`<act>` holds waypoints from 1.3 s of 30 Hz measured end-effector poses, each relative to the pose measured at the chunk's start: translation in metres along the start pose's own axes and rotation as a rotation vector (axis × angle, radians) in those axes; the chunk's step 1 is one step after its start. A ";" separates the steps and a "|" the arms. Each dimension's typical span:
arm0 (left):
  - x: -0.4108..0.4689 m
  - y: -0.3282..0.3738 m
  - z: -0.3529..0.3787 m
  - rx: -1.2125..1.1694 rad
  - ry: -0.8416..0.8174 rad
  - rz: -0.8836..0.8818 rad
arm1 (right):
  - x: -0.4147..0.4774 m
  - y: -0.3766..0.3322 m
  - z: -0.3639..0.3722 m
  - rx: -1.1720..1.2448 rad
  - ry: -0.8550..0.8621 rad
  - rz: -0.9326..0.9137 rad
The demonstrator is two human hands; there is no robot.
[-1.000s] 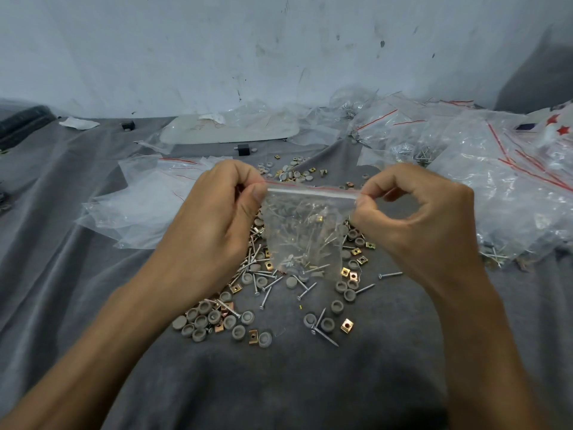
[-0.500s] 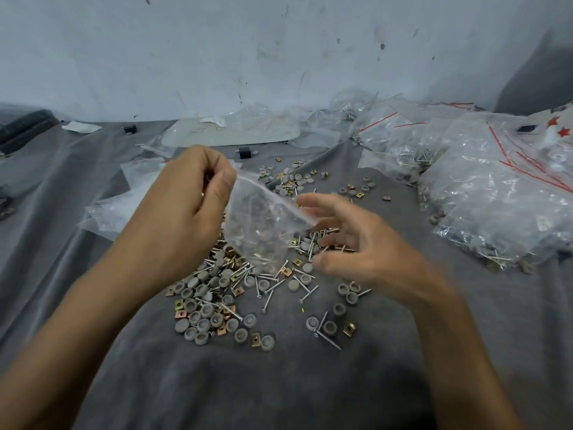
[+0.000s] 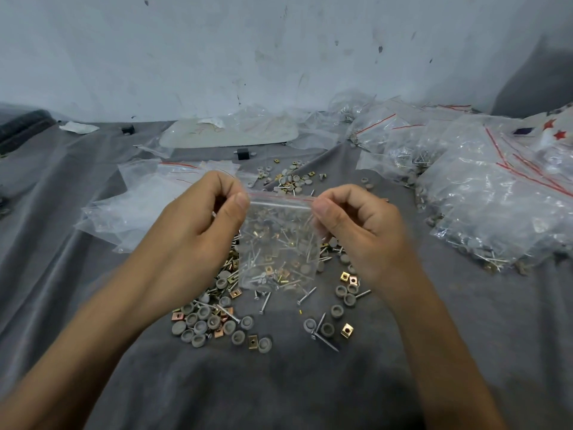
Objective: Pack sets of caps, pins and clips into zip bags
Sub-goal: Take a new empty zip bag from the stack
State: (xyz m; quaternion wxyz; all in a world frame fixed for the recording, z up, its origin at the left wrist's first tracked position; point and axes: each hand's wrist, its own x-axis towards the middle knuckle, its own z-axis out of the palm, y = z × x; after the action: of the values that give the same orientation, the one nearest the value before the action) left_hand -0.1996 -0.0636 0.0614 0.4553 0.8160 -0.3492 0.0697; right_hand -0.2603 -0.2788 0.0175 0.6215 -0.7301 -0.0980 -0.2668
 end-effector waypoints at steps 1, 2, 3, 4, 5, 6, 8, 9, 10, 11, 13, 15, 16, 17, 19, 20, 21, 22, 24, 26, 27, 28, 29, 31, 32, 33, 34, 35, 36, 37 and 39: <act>-0.001 0.000 0.001 -0.013 0.002 -0.006 | 0.001 0.001 0.000 0.006 0.004 0.006; -0.002 -0.001 0.003 -0.024 0.008 -0.005 | 0.001 0.002 -0.001 0.012 0.014 0.010; -0.002 -0.002 0.005 -0.031 0.013 -0.003 | 0.001 0.002 -0.002 0.020 0.028 0.014; -0.001 -0.004 0.006 -0.031 0.016 0.005 | 0.001 0.001 -0.003 0.027 0.049 0.019; 0.000 -0.006 0.006 -0.025 0.015 0.021 | 0.001 0.002 -0.004 0.030 0.075 0.022; 0.002 -0.011 0.007 -0.021 0.015 0.048 | 0.000 0.001 -0.006 0.028 0.105 0.027; 0.008 -0.025 0.011 -0.037 0.028 0.101 | -0.002 0.002 -0.010 0.041 0.166 0.052; 0.011 -0.035 0.013 -0.040 0.040 0.120 | -0.002 0.003 -0.013 0.043 0.197 0.065; 0.016 -0.048 0.016 -0.029 0.054 0.132 | -0.002 0.004 -0.016 0.035 0.224 0.075; 0.021 -0.064 0.018 -0.007 0.069 0.134 | -0.003 0.005 -0.019 0.031 0.239 0.082; 0.031 -0.102 0.022 0.020 0.099 0.099 | -0.003 0.006 -0.024 0.062 0.229 0.087; 0.042 -0.134 0.024 0.030 0.113 0.054 | -0.003 0.007 -0.029 0.105 0.192 0.085; 0.045 -0.144 0.026 0.039 0.108 0.044 | -0.004 0.007 -0.030 0.121 0.171 0.091; 0.048 -0.151 0.028 0.039 0.101 0.041 | -0.004 0.008 -0.031 0.133 0.146 0.101; 0.052 -0.155 0.036 0.027 0.085 0.047 | -0.005 0.010 -0.026 0.151 0.094 0.128; 0.053 -0.153 0.039 0.023 0.074 0.053 | -0.006 0.010 -0.023 0.155 0.077 0.138; 0.053 -0.152 0.040 0.023 0.067 0.055 | -0.006 0.010 -0.021 0.152 0.072 0.140; 0.053 -0.151 0.040 0.027 0.064 0.056 | -0.006 0.008 -0.019 0.145 0.079 0.133; 0.053 -0.150 0.041 0.026 0.048 0.052 | -0.006 0.005 -0.019 0.129 0.109 0.092; 0.054 -0.148 0.044 0.036 0.045 0.058 | -0.006 0.002 -0.023 0.121 0.139 0.043; 0.054 -0.146 0.046 0.033 0.048 0.068 | -0.007 0.002 -0.027 0.115 0.147 0.034; 0.054 -0.142 0.050 0.017 0.047 0.079 | -0.008 0.002 -0.029 0.114 0.151 0.043; 0.055 -0.137 0.056 0.005 0.048 0.092 | -0.010 0.002 -0.033 0.129 0.157 0.065; 0.055 -0.118 0.067 -0.010 0.065 0.118 | -0.012 0.002 -0.039 0.197 0.211 0.110; 0.054 -0.105 0.074 -0.028 0.075 0.126 | -0.013 0.003 -0.044 0.237 0.248 0.120; 0.054 -0.091 0.080 -0.044 0.080 0.136 | -0.014 0.005 -0.049 0.276 0.277 0.123; 0.053 -0.078 0.086 -0.050 0.079 0.151 | -0.015 0.005 -0.054 0.308 0.294 0.121; 0.053 -0.064 0.091 -0.050 0.072 0.163 | -0.016 0.005 -0.059 0.325 0.300 0.112; 0.054 -0.053 0.095 -0.063 0.063 0.165 | -0.016 0.005 -0.064 0.335 0.296 0.104; 0.057 -0.045 0.097 -0.086 0.053 0.160 | -0.017 0.003 -0.071 0.330 0.293 0.092; 0.062 -0.041 0.100 -0.110 0.042 0.152 | -0.019 -0.002 -0.089 0.275 0.350 0.099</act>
State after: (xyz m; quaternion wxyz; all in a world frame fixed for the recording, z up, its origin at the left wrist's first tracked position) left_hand -0.1479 -0.1600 0.0027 0.5002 0.7592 -0.4039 0.1018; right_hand -0.3012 -0.3606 0.0170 0.7349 -0.5850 0.0118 -0.3427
